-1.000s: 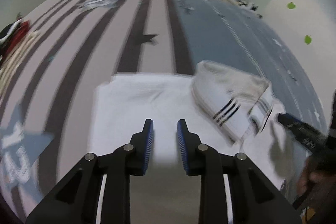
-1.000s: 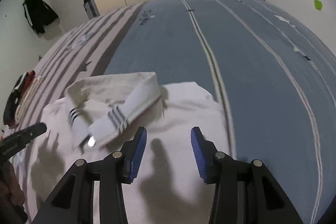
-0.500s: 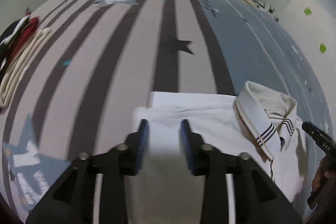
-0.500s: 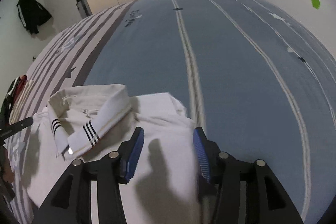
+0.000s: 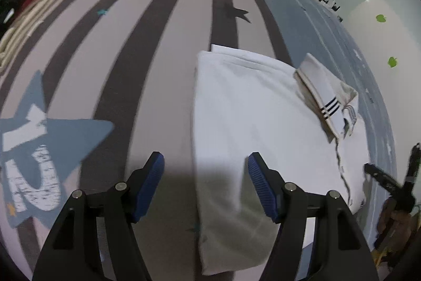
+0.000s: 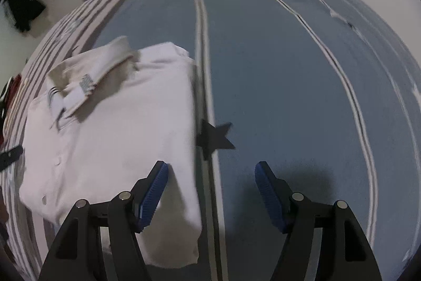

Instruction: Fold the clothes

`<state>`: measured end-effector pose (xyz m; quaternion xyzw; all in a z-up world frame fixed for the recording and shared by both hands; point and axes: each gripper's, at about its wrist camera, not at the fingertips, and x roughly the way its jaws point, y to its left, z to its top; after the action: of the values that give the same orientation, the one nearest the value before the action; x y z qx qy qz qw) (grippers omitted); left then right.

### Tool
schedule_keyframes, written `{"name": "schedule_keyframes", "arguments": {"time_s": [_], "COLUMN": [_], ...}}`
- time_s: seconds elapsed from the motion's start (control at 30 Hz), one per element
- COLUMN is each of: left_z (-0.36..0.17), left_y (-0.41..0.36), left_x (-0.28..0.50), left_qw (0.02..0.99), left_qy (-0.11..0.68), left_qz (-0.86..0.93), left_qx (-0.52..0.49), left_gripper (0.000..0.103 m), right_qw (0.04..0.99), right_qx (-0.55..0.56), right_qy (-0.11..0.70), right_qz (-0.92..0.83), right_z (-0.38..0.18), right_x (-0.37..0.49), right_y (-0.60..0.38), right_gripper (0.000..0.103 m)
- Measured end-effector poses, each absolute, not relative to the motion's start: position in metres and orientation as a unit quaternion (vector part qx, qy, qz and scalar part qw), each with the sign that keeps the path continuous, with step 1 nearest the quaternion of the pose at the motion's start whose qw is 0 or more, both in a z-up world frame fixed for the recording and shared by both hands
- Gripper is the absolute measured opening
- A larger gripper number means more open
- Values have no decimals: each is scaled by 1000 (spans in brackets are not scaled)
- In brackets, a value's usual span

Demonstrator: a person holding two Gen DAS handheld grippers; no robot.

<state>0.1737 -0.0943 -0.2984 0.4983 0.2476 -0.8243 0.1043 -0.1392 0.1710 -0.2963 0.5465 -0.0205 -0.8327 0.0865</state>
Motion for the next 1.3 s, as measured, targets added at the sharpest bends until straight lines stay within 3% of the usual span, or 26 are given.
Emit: {"name": "schedule_keyframes", "arguments": {"time_s": [0.23,0.43,0.53,1.03,1.1,1.13,1.17,1.2,1.23,1.3], "left_z": [-307,-307,-308,-307,-307,-306,-306,-307,-307,-306], "left_y": [-95,-85,-68,-56,-55,-54,-53,-51,-50,-49], "left_x": [169,162,150,142,139,138,137,136,133,124], "left_qw": [107,79,76,33,25,20,15,11,6,4], "left_qy": [273,293,256,299,296,295,295,295,293,271], "left_qz": [-814,-806,-808,-797,-798,-798,-798,-798,-797,-800], "left_qx": [501,508,525,523,525,525,525,525,527,535], "left_gripper": [67,67,68,70,67,58,41,31,24,22], "right_qw": [108,159,176,239,241,244,251,262,274,281], "right_qx": [551,559,566,573,573,574,573,572,572,571], "right_qy": [-50,-56,-48,-82,-89,-90,-91,-92,-92,-76], "right_qz": [-826,-812,-804,-780,-778,-777,-775,-772,-768,-767], "right_z": [-312,-311,-314,-318,-318,-319,-318,-316,-315,-314], "right_x": [-148,-154,-158,-175,-176,-178,-180,-182,-184,-184], "right_y": [179,172,166,154,153,152,151,151,149,144], "right_gripper": [78,78,78,77,77,76,69,52,43,29]}}
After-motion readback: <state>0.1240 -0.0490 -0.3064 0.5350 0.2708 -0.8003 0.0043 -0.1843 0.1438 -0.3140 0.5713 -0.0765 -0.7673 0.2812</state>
